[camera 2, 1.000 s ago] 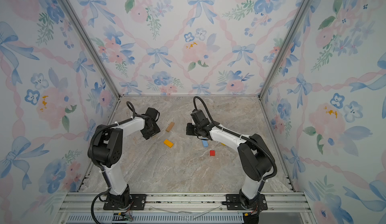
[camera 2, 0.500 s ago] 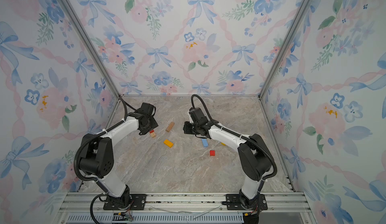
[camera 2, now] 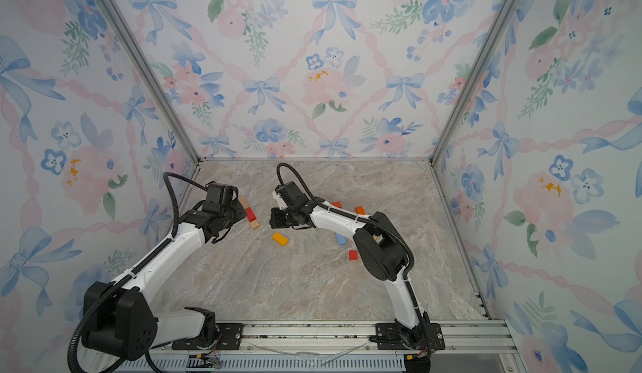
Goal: Assemble the letter v with building blocks
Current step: Assemble the building block at the center of the board.
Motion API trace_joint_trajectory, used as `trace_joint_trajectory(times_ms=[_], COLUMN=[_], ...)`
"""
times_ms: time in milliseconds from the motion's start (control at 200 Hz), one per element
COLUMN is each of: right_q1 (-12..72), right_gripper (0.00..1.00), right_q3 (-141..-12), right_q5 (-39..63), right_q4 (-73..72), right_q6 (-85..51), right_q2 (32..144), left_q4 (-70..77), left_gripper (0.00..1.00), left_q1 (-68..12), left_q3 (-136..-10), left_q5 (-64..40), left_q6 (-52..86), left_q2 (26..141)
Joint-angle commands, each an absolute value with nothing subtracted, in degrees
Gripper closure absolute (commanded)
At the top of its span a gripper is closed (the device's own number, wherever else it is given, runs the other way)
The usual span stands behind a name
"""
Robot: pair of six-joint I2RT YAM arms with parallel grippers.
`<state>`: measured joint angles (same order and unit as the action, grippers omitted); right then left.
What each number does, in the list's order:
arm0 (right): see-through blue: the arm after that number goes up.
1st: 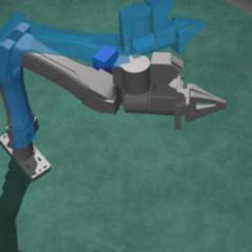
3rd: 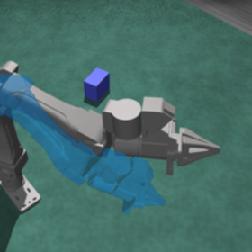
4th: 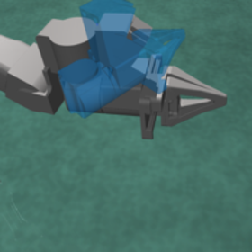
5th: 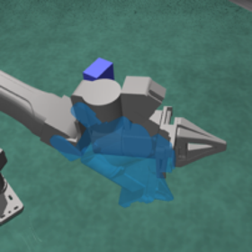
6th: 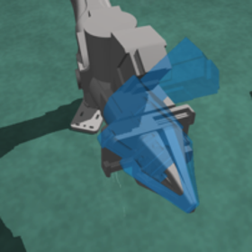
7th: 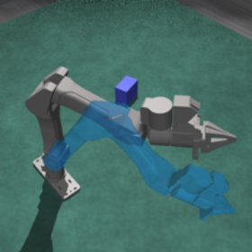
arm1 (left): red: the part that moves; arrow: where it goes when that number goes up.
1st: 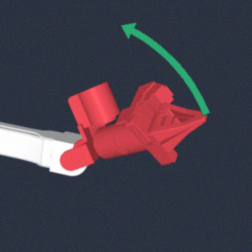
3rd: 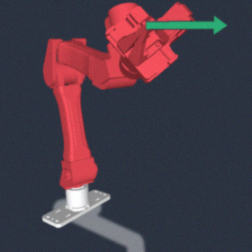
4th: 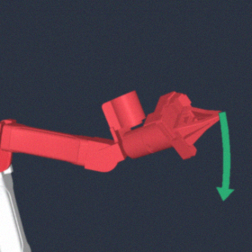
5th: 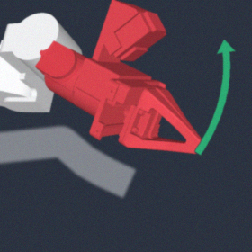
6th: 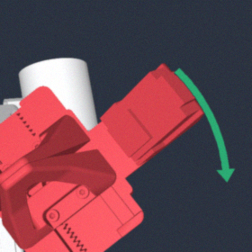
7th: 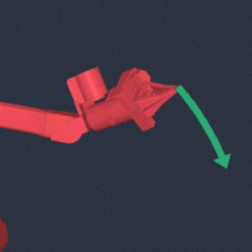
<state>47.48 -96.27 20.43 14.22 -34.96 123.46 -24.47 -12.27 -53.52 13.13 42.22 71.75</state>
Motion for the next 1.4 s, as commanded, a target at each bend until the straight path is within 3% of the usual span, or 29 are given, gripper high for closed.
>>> trace_joint_trajectory(times_ms=[0, 395, 1395], right_q1=[48.6, 50.3, 50.1], right_gripper=[1.00, 1.00, 1.00], right_q3=[-101.5, -111.2, -119.3], right_q5=[23.7, 25.7, 26.5], right_q4=[17.4, 20.2, 21.8], right_q6=[-35.4, -38.3, -41.6], right_q2=[127.1, 137.8, 147.2], left_q4=[-20.5, -18.4, -18.5], left_gripper=[0.55, 0.55, 0.56], left_q1=[-10.8, -8.1, -4.0], left_q3=[-50.6, -44.2, -36.3], left_q5=[10.7, 0.2, -1.6], left_q6=[38.8, 34.8, 36.4], left_q2=[68.0, 63.9, 57.8])
